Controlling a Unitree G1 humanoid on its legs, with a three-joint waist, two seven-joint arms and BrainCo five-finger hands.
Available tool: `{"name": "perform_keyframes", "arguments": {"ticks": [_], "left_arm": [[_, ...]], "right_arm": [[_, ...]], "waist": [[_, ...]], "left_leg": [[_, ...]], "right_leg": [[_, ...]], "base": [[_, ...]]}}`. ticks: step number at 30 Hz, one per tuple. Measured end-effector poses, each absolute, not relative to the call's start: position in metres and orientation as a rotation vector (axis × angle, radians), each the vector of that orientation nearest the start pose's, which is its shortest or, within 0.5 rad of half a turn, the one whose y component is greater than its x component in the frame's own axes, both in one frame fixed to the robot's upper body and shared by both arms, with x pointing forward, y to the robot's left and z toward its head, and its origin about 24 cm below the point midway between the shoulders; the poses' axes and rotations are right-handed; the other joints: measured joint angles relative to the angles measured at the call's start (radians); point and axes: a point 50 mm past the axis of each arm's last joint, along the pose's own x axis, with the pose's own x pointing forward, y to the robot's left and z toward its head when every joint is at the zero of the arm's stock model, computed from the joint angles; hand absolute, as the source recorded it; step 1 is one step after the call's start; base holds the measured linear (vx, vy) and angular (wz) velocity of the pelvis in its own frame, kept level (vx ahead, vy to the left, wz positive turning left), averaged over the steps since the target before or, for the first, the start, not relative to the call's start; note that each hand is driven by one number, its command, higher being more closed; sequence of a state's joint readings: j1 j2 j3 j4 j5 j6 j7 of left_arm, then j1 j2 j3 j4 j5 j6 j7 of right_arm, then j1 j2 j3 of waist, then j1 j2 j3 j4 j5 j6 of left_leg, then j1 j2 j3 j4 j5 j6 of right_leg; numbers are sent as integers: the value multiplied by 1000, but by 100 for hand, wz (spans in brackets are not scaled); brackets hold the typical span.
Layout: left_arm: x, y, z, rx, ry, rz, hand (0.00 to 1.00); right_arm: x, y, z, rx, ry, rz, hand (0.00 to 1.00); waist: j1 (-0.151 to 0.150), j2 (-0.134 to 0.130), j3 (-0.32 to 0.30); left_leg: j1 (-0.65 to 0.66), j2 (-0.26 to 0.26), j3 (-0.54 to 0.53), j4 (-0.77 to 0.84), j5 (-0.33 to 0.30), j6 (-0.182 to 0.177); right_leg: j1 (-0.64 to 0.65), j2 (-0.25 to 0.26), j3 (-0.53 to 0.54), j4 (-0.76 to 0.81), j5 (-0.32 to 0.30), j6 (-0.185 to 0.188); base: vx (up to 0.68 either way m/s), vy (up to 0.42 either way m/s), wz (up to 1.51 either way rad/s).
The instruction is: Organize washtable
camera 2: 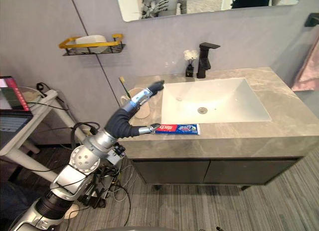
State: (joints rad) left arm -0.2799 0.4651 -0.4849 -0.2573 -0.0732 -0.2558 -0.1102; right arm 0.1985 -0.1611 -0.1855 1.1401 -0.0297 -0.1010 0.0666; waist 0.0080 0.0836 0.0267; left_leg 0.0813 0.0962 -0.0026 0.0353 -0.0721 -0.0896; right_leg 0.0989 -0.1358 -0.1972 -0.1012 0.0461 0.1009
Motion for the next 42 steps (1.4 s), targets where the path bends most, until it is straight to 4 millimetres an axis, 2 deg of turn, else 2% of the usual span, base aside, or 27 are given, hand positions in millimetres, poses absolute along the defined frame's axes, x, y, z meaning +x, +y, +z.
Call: {"name": "perform_keyframes", "arguments": {"ticks": [4, 8, 12, 15, 24, 29, 35, 42], "left_arm": [[248, 77, 130, 475, -561, -738, 0], [263, 78, 114, 614, -500, -728, 0], [274, 74, 113, 713, -511, -702, 0], [276, 72, 112, 740, -517, -687, 0], [283, 67, 99, 761, -444, -672, 0], [284, 66, 99, 801, -444, -679, 0], [290, 71, 87, 886, -395, -663, 0], [298, 73, 86, 1001, -402, -628, 0]], "right_arm": [[40, -232, -164, -52, 1193, -188, 0], [43, -231, -164, -56, 1186, -174, 0], [47, -229, -163, -58, 1177, -164, 0], [49, -228, -163, -65, 1167, -149, 0], [55, -229, -161, -48, 1141, -147, 0], [55, -229, -161, -44, 1139, -149, 0], [55, -229, -161, -43, 1138, -149, 0], [58, -229, -160, -44, 1132, -147, 0]], "waist": [[-26, -1, 10], [-50, 4, 10], [-55, -3, 22], [-64, -8, 30], [-85, 6, 36], [-93, 8, 39], [-104, 8, 39], [-105, 5, 62]], "left_leg": [[-1, 7, 14, -3, -6, -6], [1, 12, 25, -2, -12, -10], [6, 9, 31, -1, -15, -8], [6, 8, 32, 0, -20, -7], [6, 9, 33, 0, -21, -8], [6, 9, 34, -1, -22, -8], [6, 9, 34, -1, -22, -8], [4, 10, 34, -1, -22, -8]], "right_leg": [[-13, 8, 13, 0, 4, 5], [-13, 14, 23, 3, 5, 5], [-13, 10, 33, 3, 5, 5], [-14, 10, 33, 2, 6, 5], [-15, 10, 35, -2, 7, 7], [-16, 10, 36, -2, 8, 7], [-16, 10, 36, -2, 9, 8], [-19, 10, 37, -3, 11, 8]], "base": [[28, 8, -10], [64, 6, -9], [17, 16, -7], [0, 0, 0], [0, 0, 0], [0, 0, 0], [0, 0, 0], [0, 0, 0]]}}
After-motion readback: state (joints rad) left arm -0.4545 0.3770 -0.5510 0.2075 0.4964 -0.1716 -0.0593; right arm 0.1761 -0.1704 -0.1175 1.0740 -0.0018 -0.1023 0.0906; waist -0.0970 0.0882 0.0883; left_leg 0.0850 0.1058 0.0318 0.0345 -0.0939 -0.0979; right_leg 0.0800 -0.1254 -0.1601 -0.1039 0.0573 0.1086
